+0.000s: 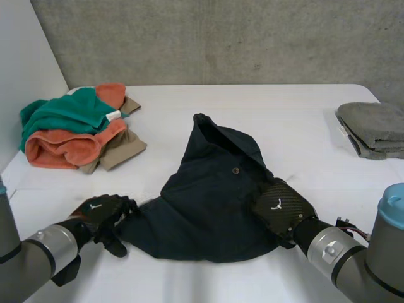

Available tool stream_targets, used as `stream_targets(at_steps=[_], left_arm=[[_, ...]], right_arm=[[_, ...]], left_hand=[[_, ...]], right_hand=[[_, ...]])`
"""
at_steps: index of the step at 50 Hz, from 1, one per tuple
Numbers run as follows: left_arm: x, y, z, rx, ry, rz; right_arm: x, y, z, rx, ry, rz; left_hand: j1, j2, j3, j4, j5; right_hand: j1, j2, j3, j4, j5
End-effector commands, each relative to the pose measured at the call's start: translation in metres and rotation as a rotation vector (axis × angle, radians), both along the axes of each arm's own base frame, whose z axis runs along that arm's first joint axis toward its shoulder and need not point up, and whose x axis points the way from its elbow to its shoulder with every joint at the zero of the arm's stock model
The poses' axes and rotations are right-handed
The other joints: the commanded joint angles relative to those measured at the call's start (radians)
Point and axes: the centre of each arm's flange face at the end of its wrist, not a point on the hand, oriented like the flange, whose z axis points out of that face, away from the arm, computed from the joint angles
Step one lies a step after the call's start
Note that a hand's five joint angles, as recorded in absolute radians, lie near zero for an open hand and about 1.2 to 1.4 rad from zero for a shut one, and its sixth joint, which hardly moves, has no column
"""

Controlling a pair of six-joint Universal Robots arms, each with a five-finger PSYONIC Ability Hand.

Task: Fold the laundry.

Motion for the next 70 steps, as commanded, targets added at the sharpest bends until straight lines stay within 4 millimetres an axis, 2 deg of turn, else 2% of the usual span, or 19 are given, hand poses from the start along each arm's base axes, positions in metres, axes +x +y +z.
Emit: stream_targets(at_steps=[1,4,6,11,14,19,25,29,33,37,41,44,45,49,52,56,60,63,70], left_arm=[[-0.016,-0.01,0.006,-0.068,-0.004,-0.051],[-0.022,-0.016,0.03,-0.153,-0.002,-0.047],[-0.026,-0.014,0.053,-0.227,0.01,-0.051],[-0.032,-0.007,0.146,-0.535,0.124,-0.046],[-0.031,-0.001,0.192,-0.668,0.218,-0.039],[-0.032,-0.001,0.232,-0.731,0.288,-0.046],[-0.036,-0.015,0.229,-0.595,0.235,-0.064],[-0.054,-0.033,0.201,-0.445,0.149,-0.122],[-0.07,-0.057,0.172,-0.412,0.062,-0.167],[-0.088,-0.089,0.161,-0.499,0.029,-0.18],[-0.102,-0.133,0.189,-0.76,0.089,-0.115],[-0.104,-0.155,0.224,-0.983,0.159,-0.043],[-0.103,-0.164,0.25,-1.132,0.214,0.003],[-0.092,-0.165,0.305,-1.373,0.379,0.103],[-0.089,-0.161,0.314,-1.357,0.453,0.108],[-0.088,-0.16,0.301,-1.245,0.51,0.079],[-0.087,-0.158,0.262,-1.076,0.491,0.035],[-0.084,-0.156,0.233,-0.979,0.457,0.02],[-0.089,-0.121,0.128,-0.666,0.344,-0.118]], right_arm=[[0.004,-0.012,-0.01,-0.025,-0.021,-0.019],[0.006,-0.021,0.01,-0.091,-0.081,-0.062],[0.006,-0.026,0.049,-0.183,-0.155,-0.092],[0.001,-0.024,0.143,-0.3,-0.349,-0.118],[-0.007,-0.025,0.177,-0.322,-0.394,-0.144],[-0.031,-0.036,0.226,-0.287,-0.365,-0.239],[-0.034,-0.044,0.218,-0.094,-0.212,-0.26],[-0.027,-0.059,0.198,-0.004,-0.111,-0.238],[-0.006,-0.077,0.173,0.042,-0.106,-0.212],[0.017,-0.104,0.149,0.024,-0.164,-0.242],[0.039,-0.136,0.15,-0.142,-0.299,-0.286],[0.049,-0.161,0.184,-0.376,-0.491,-0.316],[0.05,-0.167,0.196,-0.444,-0.548,-0.319],[0.049,-0.172,0.261,-0.782,-0.866,-0.263],[0.049,-0.167,0.273,-0.861,-0.937,-0.228],[0.051,-0.163,0.271,-0.868,-0.945,-0.216],[0.057,-0.16,0.248,-0.768,-0.886,-0.223],[0.06,-0.158,0.215,-0.629,-0.791,-0.239],[0.06,-0.149,0.117,-0.278,-0.525,-0.274]], left_hand=[[0.631,0.65,0.652,0.667,0.67],[0.631,0.65,0.652,0.667,0.67],[0.631,0.65,0.652,0.667,0.67],[0.631,0.65,0.652,0.667,0.67],[0.631,0.65,0.652,0.667,0.67],[0.631,0.65,0.652,0.667,0.67],[0.631,0.65,0.652,0.667,0.67],[0.631,0.65,0.652,0.667,0.67],[0.631,0.65,0.652,0.667,0.67],[0.631,0.65,0.652,0.667,0.67],[0.631,0.65,0.652,0.667,0.67],[0.631,0.65,0.652,0.667,0.67],[0.631,0.65,0.652,0.667,0.67],[0.631,0.65,0.652,0.667,0.67],[0.631,0.65,0.652,0.667,0.67],[0.631,0.65,0.652,0.667,0.67],[0.631,0.65,0.652,0.667,0.67],[0.631,0.65,0.652,0.667,0.67],[0.631,0.65,0.652,0.667,0.67]], right_hand=[[0.697,0.694,0.707,0.708,0.711],[0.697,0.694,0.707,0.708,0.711],[0.697,0.694,0.707,0.708,0.711],[0.697,0.694,0.707,0.708,0.711],[0.697,0.694,0.707,0.708,0.711],[0.697,0.694,0.707,0.708,0.711],[0.697,0.694,0.707,0.708,0.711],[0.697,0.694,0.707,0.708,0.711],[0.697,0.694,0.707,0.708,0.711],[0.697,0.694,0.707,0.708,0.711],[0.697,0.694,0.707,0.708,0.711],[0.697,0.694,0.707,0.708,0.711],[0.697,0.694,0.707,0.708,0.711],[0.697,0.694,0.707,0.708,0.711],[0.697,0.694,0.707,0.708,0.711],[0.697,0.694,0.707,0.708,0.711],[0.697,0.694,0.707,0.708,0.711],[0.697,0.694,0.707,0.708,0.711],[0.697,0.694,0.707,0.708,0.711]])
